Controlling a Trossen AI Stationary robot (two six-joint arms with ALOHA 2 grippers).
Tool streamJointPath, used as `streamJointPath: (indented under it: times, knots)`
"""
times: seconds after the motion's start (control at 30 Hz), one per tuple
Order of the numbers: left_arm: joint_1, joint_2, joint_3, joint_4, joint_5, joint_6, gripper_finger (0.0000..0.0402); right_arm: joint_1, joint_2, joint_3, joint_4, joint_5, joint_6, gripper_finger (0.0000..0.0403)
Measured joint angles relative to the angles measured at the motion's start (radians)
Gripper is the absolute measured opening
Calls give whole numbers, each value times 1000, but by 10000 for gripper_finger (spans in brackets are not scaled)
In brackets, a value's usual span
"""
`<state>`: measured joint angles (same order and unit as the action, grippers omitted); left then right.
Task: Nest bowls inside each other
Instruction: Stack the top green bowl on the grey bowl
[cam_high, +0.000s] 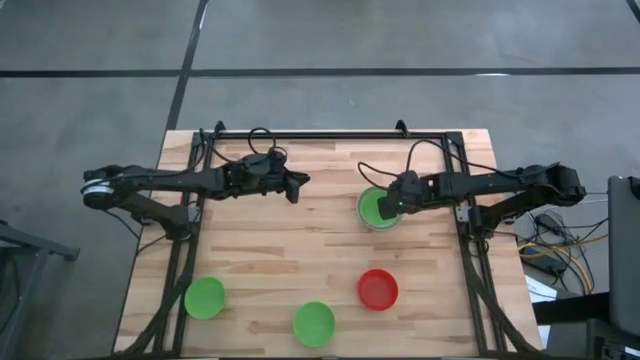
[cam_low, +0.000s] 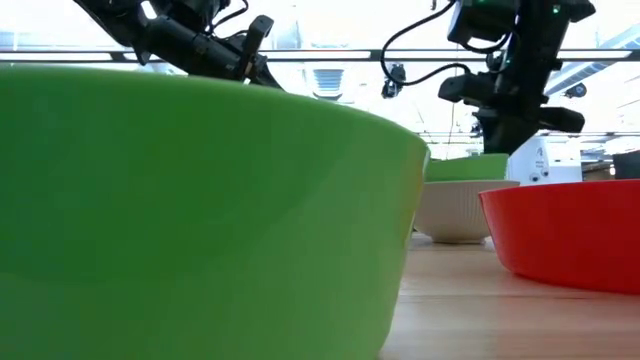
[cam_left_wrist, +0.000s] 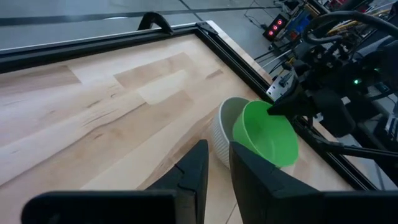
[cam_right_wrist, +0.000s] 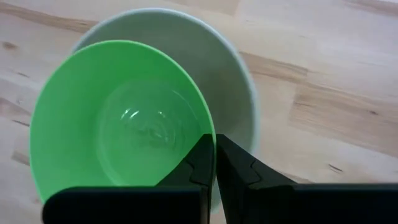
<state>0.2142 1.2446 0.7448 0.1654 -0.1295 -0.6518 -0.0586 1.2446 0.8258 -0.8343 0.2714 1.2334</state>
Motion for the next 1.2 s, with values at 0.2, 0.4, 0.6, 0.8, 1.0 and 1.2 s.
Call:
streamJointPath:
  times: [0.2,0.4,0.6,0.8,1.0,1.2]
  knots:
    - [0,0,0,0,0,-1,69,0,0,-26,94,0,0,9]
    - [0,0,0,0,0,-2,69,0,0,-26,89,0,21,9]
    - [0,0,0,0,0,-2,69,0,1,-26,80,-1,18,9]
    - [0,0,0,0,0,-2,69,0,1,-31,43,-2,37,9]
    - [0,0,0,0,0,-3,69,0,1,-33,14,-10,42,9]
    - [0,0,0,0,0,-3,69,0,1,-33,34,-10,41,9]
